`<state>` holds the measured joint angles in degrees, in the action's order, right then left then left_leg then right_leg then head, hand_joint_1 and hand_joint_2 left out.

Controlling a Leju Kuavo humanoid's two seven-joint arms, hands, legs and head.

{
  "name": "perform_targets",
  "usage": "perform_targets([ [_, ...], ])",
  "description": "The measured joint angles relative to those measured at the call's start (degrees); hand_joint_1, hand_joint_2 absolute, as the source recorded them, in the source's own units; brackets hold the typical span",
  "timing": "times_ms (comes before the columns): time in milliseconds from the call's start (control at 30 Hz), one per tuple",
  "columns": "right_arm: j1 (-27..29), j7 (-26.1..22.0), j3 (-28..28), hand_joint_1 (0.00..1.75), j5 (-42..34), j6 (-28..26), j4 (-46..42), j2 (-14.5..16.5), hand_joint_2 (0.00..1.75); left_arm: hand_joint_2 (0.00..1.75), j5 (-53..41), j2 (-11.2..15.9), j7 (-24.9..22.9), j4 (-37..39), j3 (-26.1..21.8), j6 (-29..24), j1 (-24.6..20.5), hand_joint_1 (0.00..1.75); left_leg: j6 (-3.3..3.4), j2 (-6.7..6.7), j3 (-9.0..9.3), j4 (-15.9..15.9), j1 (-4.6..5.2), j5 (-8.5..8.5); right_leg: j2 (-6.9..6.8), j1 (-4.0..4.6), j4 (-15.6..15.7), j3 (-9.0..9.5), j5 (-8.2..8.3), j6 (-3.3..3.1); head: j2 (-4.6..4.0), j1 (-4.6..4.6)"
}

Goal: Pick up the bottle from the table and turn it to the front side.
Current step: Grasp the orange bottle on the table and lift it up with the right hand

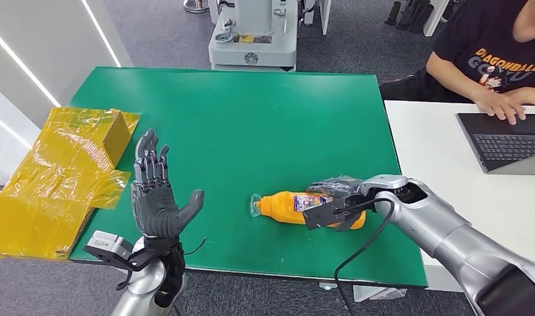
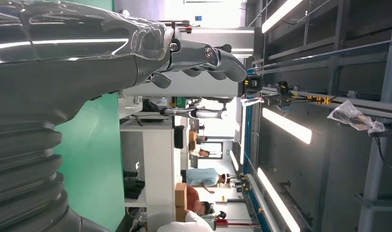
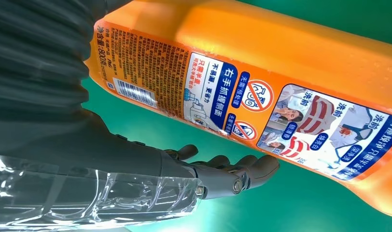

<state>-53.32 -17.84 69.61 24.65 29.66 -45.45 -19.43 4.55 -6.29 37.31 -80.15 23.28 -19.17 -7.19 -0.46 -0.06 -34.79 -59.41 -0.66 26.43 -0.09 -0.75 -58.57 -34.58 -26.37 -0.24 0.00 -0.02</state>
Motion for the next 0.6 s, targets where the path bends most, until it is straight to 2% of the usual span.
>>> perform_targets([
  [600, -0.03, 0.0, 0.22, 0.0, 0.0, 0.0, 0.05, 0.0, 1.75, 1.75, 0.0, 0.0, 0.01, 0.0, 0.0, 0.01, 0.0, 0.0, 0.0, 0.0, 0.0, 0.0, 0.0, 0.0, 0.0, 0.0, 0.0, 0.0, 0.0, 0.0, 0.0, 0.0],
])
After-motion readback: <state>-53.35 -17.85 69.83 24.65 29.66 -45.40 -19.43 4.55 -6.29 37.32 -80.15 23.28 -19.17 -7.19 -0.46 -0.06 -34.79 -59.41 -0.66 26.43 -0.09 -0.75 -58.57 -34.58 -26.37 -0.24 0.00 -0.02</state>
